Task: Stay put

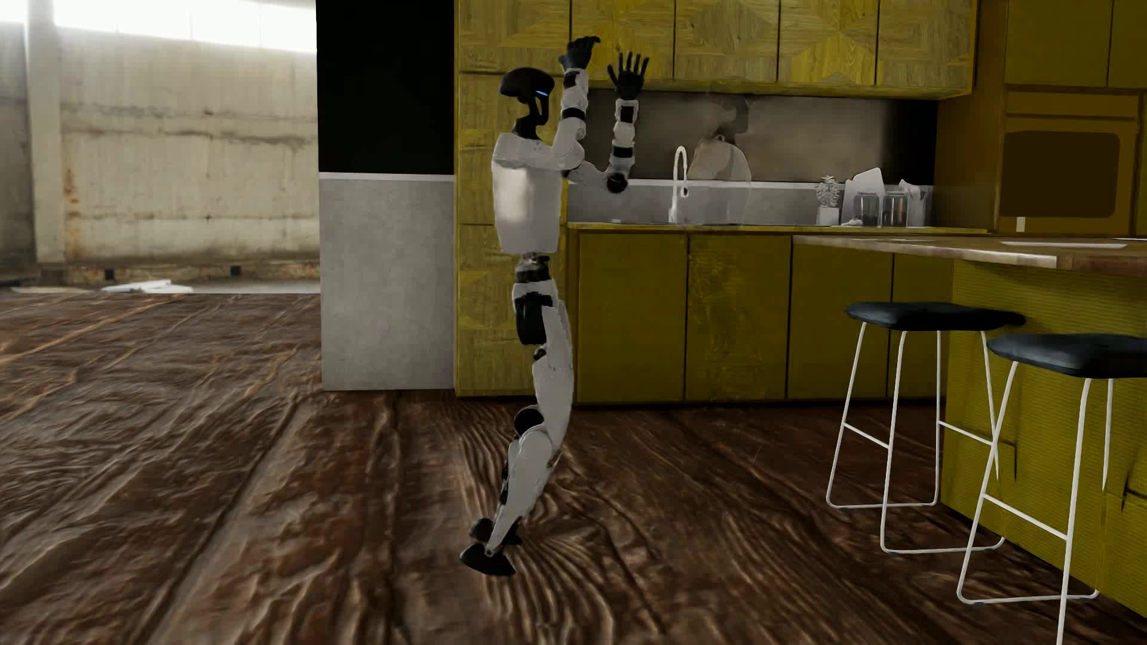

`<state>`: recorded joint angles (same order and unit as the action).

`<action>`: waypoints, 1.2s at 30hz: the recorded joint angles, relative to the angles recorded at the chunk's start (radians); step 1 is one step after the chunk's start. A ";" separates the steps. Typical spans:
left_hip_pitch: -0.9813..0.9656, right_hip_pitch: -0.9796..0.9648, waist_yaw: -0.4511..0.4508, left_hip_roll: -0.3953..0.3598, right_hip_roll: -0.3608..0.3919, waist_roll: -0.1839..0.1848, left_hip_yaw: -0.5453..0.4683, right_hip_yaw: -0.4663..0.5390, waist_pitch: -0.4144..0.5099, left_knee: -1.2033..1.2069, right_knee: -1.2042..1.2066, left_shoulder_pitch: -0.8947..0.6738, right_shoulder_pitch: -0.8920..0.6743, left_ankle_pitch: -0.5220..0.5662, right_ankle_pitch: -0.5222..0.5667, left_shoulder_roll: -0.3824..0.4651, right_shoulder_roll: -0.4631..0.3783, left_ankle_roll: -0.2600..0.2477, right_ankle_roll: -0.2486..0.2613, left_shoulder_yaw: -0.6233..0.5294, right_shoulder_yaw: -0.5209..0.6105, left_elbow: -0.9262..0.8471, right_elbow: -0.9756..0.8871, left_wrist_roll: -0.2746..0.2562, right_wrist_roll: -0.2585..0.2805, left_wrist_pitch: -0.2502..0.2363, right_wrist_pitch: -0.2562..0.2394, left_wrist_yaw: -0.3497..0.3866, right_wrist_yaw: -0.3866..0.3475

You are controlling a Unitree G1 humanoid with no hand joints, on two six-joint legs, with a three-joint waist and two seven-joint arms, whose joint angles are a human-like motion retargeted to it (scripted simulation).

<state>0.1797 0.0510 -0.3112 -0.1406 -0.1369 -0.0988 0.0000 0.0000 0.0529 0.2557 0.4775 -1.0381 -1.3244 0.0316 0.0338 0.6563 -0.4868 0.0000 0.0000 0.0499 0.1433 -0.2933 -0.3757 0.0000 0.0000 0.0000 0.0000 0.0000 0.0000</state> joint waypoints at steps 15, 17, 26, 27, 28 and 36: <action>-0.024 -0.010 0.042 -0.008 -0.012 0.033 0.000 0.000 0.028 0.012 -0.007 -0.086 0.107 -0.005 0.021 0.007 -0.062 0.000 0.000 0.049 -0.057 -0.183 -0.038 0.000 0.000 0.000 0.000 0.000 0.000; -0.031 -0.016 0.048 -0.005 -0.012 0.037 0.000 0.000 0.024 0.016 -0.004 -0.079 0.117 -0.007 0.030 0.002 -0.065 0.000 0.000 0.042 -0.063 -0.188 -0.037 0.000 0.000 0.000 0.000 0.000 0.000; -0.065 -0.066 0.070 0.014 0.008 -0.001 0.000 0.000 -0.019 -0.049 -0.021 0.916 1.241 0.133 0.110 -0.027 -0.109 0.000 0.000 -0.291 0.183 -0.155 -0.079 0.000 0.000 0.000 0.000 0.000 0.000; -0.071 -0.081 0.075 0.017 0.011 -0.010 0.000 0.000 -0.021 -0.056 -0.018 1.055 1.378 0.160 0.124 -0.063 -0.074 0.000 0.000 -0.336 0.228 -0.038 0.043 0.000 0.000 0.000 0.000 0.000 0.000; -0.075 -0.094 0.080 0.022 0.015 -0.019 0.000 0.000 -0.019 -0.062 -0.014 1.161 1.482 0.185 0.136 -0.098 -0.033 0.000 0.000 -0.363 0.254 0.098 0.182 0.000 0.000 0.000 0.000 0.000 0.000; -0.122 -0.225 0.097 0.056 0.028 -0.026 0.000 0.000 0.022 -0.100 0.074 1.288 1.567 0.366 0.152 -0.182 0.048 0.000 0.000 -0.635 0.503 1.000 1.031 0.000 0.000 0.000 0.000 0.000 0.000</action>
<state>0.0577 -0.1744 -0.2142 -0.0845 -0.1091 -0.1245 0.0000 0.0000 0.0749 0.1555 0.5512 0.2504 0.2429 0.3977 0.1857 0.4742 -0.4389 0.0000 0.0000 -0.5855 0.6463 0.7067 0.6557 0.0000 0.0000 0.0000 0.0000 0.0000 0.0000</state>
